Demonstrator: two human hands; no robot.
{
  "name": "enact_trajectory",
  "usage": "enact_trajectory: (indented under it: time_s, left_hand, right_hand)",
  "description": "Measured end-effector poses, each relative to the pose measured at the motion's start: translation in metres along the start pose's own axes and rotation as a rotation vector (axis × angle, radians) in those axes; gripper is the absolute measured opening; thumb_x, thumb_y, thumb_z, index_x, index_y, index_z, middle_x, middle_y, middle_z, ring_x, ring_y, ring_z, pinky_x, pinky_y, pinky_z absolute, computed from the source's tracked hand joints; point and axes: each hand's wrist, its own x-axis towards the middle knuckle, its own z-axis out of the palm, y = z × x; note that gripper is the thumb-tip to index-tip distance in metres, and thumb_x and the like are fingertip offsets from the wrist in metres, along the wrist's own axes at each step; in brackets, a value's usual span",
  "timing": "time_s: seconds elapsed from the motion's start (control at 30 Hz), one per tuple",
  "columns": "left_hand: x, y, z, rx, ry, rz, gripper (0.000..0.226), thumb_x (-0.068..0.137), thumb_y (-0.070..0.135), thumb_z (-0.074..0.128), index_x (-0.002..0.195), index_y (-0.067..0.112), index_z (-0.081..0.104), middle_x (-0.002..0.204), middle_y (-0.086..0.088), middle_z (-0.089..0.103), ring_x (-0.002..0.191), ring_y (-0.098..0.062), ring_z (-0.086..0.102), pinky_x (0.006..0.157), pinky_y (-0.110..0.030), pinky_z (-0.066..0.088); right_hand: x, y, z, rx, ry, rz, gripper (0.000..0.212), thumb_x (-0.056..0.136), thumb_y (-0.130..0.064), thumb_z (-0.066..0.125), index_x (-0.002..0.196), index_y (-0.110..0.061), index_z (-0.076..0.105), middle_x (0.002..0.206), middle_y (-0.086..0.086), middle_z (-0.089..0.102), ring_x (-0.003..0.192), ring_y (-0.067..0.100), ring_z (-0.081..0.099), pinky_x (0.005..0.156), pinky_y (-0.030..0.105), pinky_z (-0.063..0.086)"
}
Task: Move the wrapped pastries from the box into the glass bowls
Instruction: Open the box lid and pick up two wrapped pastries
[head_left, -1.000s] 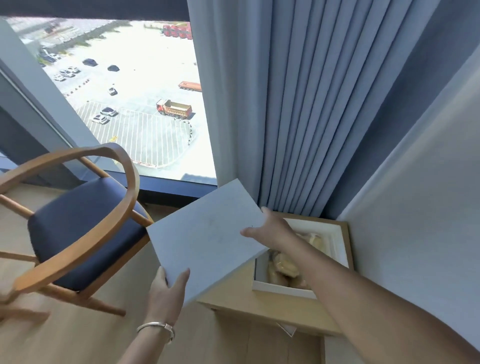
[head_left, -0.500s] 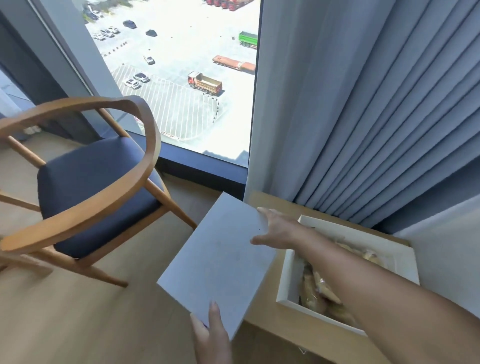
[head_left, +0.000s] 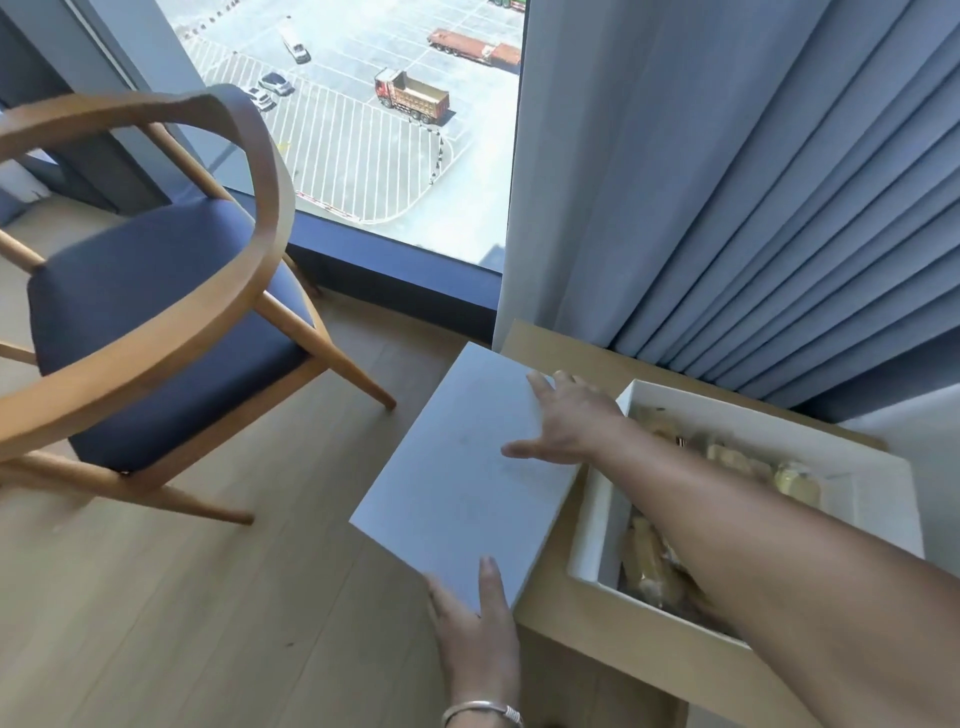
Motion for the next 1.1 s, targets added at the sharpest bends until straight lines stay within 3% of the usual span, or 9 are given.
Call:
enact_trajectory:
  time_s: [0.13,0.3,0.4,0.5,0.57,0.63,0.77,0.9,1.1]
  left_hand:
    - [-0.001,-0.001,0.011,0.042,-0.045,-0.025,0.082,0.092,0.048,0.047,0.150,0.012,0.001,0.160,-0.005,0.009,0.144,-0.021,0.013,0.115,-0.038,0.018]
    - [-0.005,-0.006,0.015,0.087,-0.105,0.027,0.074,0.091,0.049,0.048,0.150,0.021,0.012,0.154,-0.001,0.026,0.140,-0.019,0.026,0.111,-0.041,0.029]
    - [-0.008,-0.004,0.013,0.111,-0.216,0.089,0.072,0.091,0.046,0.051,0.149,0.027,0.013,0.152,0.002,0.030,0.139,-0.015,0.027,0.109,-0.038,0.029]
    - [-0.007,0.006,0.006,0.223,-0.210,0.134,0.084,0.090,0.040,0.057,0.151,0.017,0.003,0.158,-0.007,0.013,0.143,-0.022,0.016,0.115,-0.041,0.020]
    - [-0.006,0.017,-0.002,0.387,-0.189,0.299,0.088,0.090,0.042,0.056,0.149,0.022,-0.005,0.160,-0.003,0.000,0.144,-0.018,0.007,0.114,-0.037,0.016]
    - [-0.006,0.030,-0.007,0.722,-0.200,0.585,0.092,0.089,0.052,0.049,0.143,0.033,-0.022,0.158,0.004,-0.015,0.145,-0.014,-0.004,0.115,-0.036,0.012]
    - [-0.009,0.057,0.012,1.214,-0.309,1.034,0.085,0.088,0.067,0.026,0.129,0.040,-0.043,0.147,0.006,-0.041,0.134,-0.016,-0.039,0.113,-0.041,-0.016]
    - [-0.020,0.061,0.050,1.255,-0.386,1.279,0.079,0.089,0.064,0.022,0.137,0.037,-0.034,0.154,0.004,-0.025,0.138,-0.016,-0.033,0.113,-0.039,-0.018]
    - [-0.024,0.049,0.103,1.256,-0.483,1.343,0.078,0.090,0.060,0.027,0.148,0.029,-0.014,0.159,0.002,-0.006,0.142,-0.012,-0.018,0.119,-0.037,0.000]
  right_hand:
    - [0.007,0.006,0.009,-0.044,-0.021,0.036,0.117,0.064,-0.084,0.055,0.152,-0.024,0.006,0.153,0.015,0.026,0.139,0.030,0.027,0.111,0.038,0.025]
    - [0.004,0.003,0.011,-0.084,0.004,0.074,0.116,0.067,-0.084,0.053,0.152,-0.024,0.002,0.159,0.019,0.010,0.147,0.032,0.010,0.118,0.041,0.015]
    - [-0.020,-0.002,0.014,-0.047,0.173,-0.012,0.104,0.077,-0.075,0.053,0.152,-0.023,0.004,0.161,0.018,0.004,0.148,0.031,0.000,0.120,0.042,0.005]
    - [-0.062,0.001,0.019,0.049,0.364,-0.089,0.092,0.081,-0.067,0.053,0.151,-0.024,0.011,0.161,0.014,0.010,0.148,0.030,0.003,0.119,0.043,0.001]
    - [-0.092,0.012,0.023,0.092,0.394,-0.038,0.090,0.082,-0.066,0.052,0.151,-0.026,0.009,0.161,0.012,0.010,0.148,0.027,0.001,0.119,0.044,-0.001]
    - [-0.125,0.029,0.033,0.137,0.385,0.085,0.089,0.084,-0.067,0.048,0.151,-0.028,0.004,0.162,0.009,0.006,0.149,0.026,-0.001,0.119,0.045,-0.001]
    - [-0.183,0.065,0.060,0.224,0.358,0.312,0.086,0.085,-0.068,0.040,0.151,-0.032,-0.001,0.163,0.004,0.003,0.148,0.023,-0.003,0.120,0.047,0.004]
    - [-0.217,0.099,0.080,0.269,0.348,0.408,0.088,0.085,-0.070,0.040,0.152,-0.031,-0.002,0.163,0.004,0.002,0.148,0.023,-0.004,0.120,0.045,0.002]
    - [-0.233,0.141,0.093,0.264,0.362,0.415,0.084,0.086,-0.066,0.046,0.151,-0.031,0.007,0.162,0.003,0.009,0.148,0.024,0.000,0.120,0.046,0.007]
